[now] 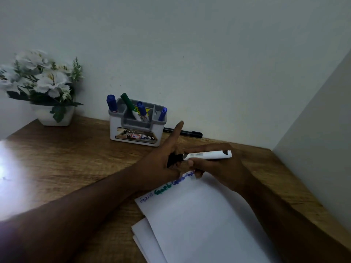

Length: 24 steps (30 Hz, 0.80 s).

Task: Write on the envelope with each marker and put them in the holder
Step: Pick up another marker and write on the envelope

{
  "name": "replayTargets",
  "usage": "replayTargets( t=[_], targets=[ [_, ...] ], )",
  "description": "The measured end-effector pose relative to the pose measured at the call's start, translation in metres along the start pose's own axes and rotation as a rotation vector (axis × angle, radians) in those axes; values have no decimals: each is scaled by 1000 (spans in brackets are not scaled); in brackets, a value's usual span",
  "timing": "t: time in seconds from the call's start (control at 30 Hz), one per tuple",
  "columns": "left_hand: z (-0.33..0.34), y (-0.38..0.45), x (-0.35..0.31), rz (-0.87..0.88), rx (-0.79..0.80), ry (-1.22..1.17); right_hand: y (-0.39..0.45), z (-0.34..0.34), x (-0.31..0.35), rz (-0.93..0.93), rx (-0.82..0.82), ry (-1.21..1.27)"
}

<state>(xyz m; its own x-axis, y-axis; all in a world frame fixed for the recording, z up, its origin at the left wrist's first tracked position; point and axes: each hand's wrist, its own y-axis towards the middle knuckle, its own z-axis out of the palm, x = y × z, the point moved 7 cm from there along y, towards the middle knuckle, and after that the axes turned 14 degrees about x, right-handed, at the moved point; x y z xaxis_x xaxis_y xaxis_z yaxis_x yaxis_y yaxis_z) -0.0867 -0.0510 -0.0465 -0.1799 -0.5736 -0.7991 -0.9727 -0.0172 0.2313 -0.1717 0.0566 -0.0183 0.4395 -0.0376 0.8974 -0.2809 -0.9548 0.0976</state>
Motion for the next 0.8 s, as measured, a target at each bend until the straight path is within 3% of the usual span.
replayTargets(
  t=[0.13, 0.37, 0.53, 0.63, 0.7, 0.8],
  targets=[
    [-4, -1, -2, 7, -25, -40, 12, 16, 8, 45, 134, -4],
    [-12, -9, -8, 47, -75, -170, 24, 34, 14, 12, -94, -35],
    [-13, -9, 1, 8, -59, -280, 27, 41, 29, -29, 21, 19],
    [-24, -11, 16, -122, -189, -441, 31, 9, 59, -211, -119, 143],
    [-23, -10, 21, -204, -232, -487, 33, -16, 85, -346, -207, -12],
    [-20, -9, 22, -261, -230, -410, 57, -31, 106, -309, -183, -464]
  ],
)
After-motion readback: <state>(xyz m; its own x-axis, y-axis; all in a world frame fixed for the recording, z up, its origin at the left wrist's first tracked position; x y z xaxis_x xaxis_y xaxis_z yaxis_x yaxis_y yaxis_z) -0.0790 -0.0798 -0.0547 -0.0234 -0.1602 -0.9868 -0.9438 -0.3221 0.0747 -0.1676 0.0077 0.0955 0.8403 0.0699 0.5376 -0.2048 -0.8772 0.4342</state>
